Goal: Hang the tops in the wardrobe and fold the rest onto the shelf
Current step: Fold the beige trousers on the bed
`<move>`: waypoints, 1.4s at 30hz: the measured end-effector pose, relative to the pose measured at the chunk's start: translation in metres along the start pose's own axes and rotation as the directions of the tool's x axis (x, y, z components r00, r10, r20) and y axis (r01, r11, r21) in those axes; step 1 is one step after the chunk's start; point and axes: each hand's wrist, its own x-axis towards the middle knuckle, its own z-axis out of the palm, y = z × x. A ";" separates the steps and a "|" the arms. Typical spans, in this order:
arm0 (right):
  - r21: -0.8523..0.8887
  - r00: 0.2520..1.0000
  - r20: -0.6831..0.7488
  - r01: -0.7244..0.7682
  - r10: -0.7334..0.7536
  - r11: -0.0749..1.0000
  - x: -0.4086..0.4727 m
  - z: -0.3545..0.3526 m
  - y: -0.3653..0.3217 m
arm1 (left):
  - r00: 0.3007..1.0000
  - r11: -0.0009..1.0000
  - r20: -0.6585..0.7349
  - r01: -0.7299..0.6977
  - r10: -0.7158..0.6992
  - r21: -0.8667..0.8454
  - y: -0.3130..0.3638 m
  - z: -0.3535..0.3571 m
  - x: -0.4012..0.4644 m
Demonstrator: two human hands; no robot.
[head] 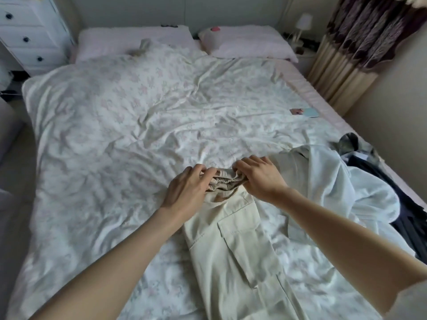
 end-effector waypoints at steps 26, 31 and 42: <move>0.132 0.994 0.028 -0.107 0.104 0.985 -0.175 0.127 -0.012 | 0.999 0.978 -0.014 0.040 -0.043 -0.207 0.081 0.140 -0.138; 0.150 0.987 0.015 -0.159 0.159 0.976 -0.104 0.128 -0.017 | 0.935 0.924 0.071 0.353 -0.346 -0.145 0.053 0.151 -0.070; 0.078 0.925 0.333 -0.220 0.182 0.972 -0.124 0.185 0.017 | 0.794 0.899 0.431 0.422 -0.427 0.114 -0.018 0.216 -0.099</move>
